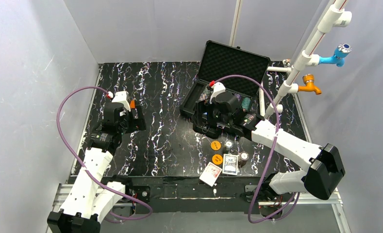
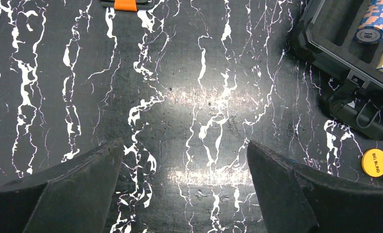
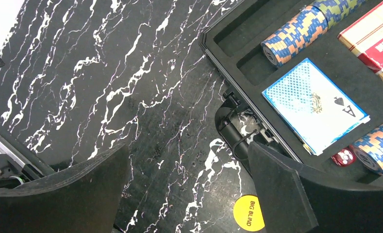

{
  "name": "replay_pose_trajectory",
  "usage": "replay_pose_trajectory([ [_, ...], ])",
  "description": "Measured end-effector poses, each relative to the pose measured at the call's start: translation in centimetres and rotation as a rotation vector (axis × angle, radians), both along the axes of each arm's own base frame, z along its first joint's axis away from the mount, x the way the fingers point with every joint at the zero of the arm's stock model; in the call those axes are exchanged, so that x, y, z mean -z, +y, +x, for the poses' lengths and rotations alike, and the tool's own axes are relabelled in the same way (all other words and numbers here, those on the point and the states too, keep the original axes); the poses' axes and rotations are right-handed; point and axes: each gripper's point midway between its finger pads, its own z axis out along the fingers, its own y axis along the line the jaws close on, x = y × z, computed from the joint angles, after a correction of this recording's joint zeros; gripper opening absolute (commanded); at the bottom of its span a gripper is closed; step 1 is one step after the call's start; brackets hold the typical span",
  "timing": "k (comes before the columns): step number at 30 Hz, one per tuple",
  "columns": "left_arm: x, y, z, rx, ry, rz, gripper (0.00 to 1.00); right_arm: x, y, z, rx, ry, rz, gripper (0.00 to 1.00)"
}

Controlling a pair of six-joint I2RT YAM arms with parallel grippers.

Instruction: Pack up texas hold em set

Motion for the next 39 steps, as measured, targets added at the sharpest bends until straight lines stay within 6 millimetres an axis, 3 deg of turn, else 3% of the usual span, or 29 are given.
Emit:
replay_pose_trajectory([
  [14,0.1,-1.0,-0.1,0.040,0.005,-0.016,0.99,1.4,-2.0,-0.8,0.052,0.069,-0.106,1.00],
  [20,0.0,-1.3,-0.2,0.053,0.005,-0.021,0.99,2.5,-3.5,-2.1,0.065,0.127,-0.165,1.00],
  [30,-0.1,-2.0,-0.4,0.087,0.002,-0.037,0.99,2.4,-6.5,-4.2,0.101,0.176,-0.225,1.00],
  [39,-0.1,-2.7,-0.6,0.114,0.004,-0.046,0.99,6.0,-9.5,-6.1,0.196,0.297,-0.326,1.00],
])
